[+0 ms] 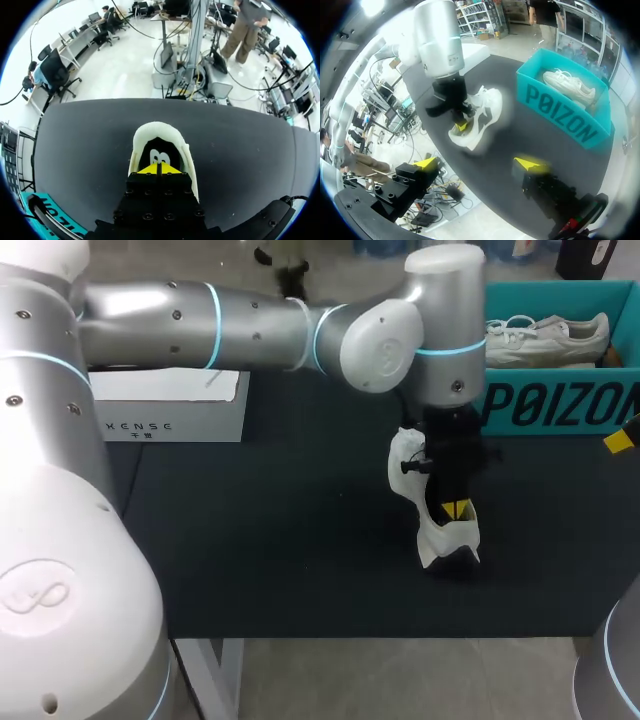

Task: Take the shoe out of the shoebox, open the shoe tongue, remove and reinsert the insole, then place the shoe into the shoebox

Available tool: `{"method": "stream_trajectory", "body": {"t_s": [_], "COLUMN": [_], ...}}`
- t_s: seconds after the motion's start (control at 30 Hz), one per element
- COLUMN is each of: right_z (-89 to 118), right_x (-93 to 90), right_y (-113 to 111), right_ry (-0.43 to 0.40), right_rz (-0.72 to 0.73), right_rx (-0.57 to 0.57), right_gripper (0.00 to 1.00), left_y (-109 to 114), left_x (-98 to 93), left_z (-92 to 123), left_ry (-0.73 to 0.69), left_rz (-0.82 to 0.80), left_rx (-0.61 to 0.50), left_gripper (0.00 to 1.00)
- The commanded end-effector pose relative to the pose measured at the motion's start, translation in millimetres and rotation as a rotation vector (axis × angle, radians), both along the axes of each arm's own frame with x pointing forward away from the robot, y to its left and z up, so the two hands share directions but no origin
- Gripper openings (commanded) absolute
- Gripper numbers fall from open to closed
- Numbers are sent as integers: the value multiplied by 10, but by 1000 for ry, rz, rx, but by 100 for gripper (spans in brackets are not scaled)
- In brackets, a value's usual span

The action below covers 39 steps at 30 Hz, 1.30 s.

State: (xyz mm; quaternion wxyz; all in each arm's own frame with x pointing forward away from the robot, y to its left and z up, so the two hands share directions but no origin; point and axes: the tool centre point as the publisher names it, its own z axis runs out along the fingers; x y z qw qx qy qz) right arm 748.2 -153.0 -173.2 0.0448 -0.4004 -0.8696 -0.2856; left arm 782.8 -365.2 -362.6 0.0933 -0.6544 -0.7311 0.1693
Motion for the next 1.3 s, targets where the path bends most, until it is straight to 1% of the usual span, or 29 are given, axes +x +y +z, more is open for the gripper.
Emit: {"method": "stream_trajectory", "body": {"t_s": [0.03, 0.13, 0.2, 0.33, 0.4, 0.6, 0.73, 0.83, 0.9, 0.97, 1.03, 1.1, 1.3], "right_z": [-5, -5, -5, -5, -5, -5, -5, -5, -5, -5, -5, -5, -5], "right_x": [9, 9, 9, 9, 9, 9, 9, 9, 9, 9, 9, 9, 9], "right_y": [1, 1, 1, 1, 1, 1, 1, 1, 1, 1, 1, 1, 1], "right_ry": [3, 3, 3, 3, 3, 3, 3, 3, 3, 3, 3, 3, 3], "right_rz": [0, 0, 0, 0, 0, 0, 0, 0, 0, 0, 0, 0, 0], "right_rx": [-2, -2, -2, -2, -2, -2, -2, -2, -2, -2, -2, -2, -2], "right_gripper": [100, 100, 100, 100, 100, 100, 100, 100, 100, 100, 100, 100, 100], "left_y": [-156, -140, -106, -56, -44, 12, 23, 19, 8, -18, -54, -80, -94], "left_x": [-26, -120, -145, -180, -179, -26, 158, 306, 399, 451, 490, 579, 644], "left_z": [-267, -439, -561, -618, -551, -226, -44, 32, 38, 29, 1, -67, -71], "left_ry": [42, 72, 80, 70, 54, -20, -81, -116, -138, -151, -171, -181, -216], "left_rz": [-16, -24, -19, -12, -17, 3, 12, 16, 7, 2, -14, -21, -23], "left_rx": [26, 59, 74, 84, 79, 41, 26, 21, 40, 49, 69, 81, 99], "left_gripper": [0, 0, 0, 0, 0, 0, 0, 0, 0, 0, 0, 0, 0]}}
